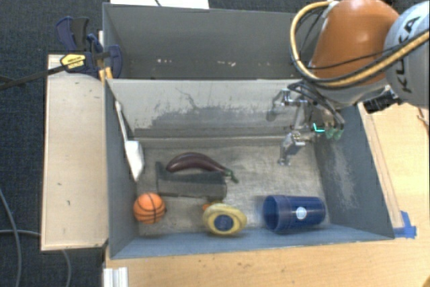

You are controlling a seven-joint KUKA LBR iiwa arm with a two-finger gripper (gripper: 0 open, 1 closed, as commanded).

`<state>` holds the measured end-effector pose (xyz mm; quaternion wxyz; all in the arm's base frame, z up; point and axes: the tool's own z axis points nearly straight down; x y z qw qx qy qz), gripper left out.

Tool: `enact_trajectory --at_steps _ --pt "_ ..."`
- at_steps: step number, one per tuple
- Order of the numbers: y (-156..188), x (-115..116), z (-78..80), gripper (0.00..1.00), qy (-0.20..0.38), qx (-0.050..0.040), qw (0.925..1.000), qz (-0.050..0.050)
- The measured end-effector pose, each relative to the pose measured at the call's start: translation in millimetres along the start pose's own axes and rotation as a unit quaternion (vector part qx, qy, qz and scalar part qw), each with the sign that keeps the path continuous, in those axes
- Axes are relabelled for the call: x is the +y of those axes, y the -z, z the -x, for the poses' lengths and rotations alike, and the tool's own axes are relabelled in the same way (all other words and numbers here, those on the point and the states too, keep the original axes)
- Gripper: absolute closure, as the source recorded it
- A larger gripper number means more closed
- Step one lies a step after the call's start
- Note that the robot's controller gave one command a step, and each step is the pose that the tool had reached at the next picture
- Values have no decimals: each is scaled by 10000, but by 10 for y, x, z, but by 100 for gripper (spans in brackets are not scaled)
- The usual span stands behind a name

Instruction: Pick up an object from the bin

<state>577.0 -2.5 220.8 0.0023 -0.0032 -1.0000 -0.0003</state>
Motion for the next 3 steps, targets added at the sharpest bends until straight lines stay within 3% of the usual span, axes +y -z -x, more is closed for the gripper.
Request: enact_trajectory --at_steps 1,2,3 --pt "48 0 14 0 0 -42 10000 0" --pt "-269 302 -80 0 319 -62 9995 -8" --pt "-840 396 -151 0 352 -62 9994 8"
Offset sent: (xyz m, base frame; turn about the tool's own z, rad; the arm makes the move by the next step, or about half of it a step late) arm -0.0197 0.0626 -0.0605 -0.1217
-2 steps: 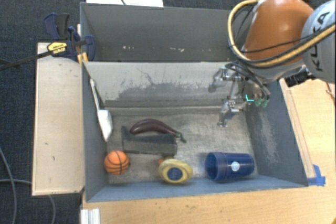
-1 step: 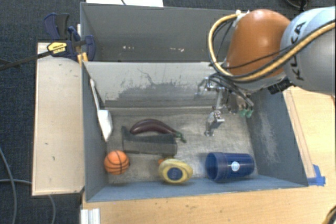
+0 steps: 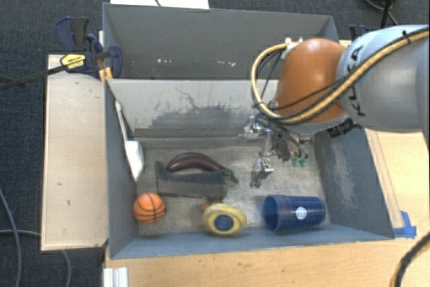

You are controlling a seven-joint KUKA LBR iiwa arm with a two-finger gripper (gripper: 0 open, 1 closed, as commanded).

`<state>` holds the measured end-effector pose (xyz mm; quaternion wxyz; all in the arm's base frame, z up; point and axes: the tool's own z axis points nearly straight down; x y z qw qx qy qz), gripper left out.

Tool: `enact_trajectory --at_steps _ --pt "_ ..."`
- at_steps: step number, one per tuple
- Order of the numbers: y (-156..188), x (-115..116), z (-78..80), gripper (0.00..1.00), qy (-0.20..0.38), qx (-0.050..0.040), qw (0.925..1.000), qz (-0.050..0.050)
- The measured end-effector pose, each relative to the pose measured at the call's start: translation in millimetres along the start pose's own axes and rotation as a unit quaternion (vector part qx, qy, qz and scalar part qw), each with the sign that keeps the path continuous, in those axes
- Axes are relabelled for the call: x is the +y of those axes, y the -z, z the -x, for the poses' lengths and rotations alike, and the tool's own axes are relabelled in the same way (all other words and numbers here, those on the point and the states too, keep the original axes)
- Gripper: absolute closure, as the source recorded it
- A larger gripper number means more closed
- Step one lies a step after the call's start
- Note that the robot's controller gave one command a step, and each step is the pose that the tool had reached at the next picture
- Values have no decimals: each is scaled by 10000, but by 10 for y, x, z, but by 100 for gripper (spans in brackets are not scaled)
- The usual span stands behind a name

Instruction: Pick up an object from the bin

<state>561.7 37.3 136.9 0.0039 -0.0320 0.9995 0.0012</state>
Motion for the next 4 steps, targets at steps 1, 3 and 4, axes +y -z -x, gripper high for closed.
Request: enact_trajectory --at_steps 1,3,4 --pt "-182 371 62 0 393 54 9992 -16" --pt "-588 825 163 100 1082 10 9941 -1" --pt "844 930 251 100 1207 14 9927 -2"
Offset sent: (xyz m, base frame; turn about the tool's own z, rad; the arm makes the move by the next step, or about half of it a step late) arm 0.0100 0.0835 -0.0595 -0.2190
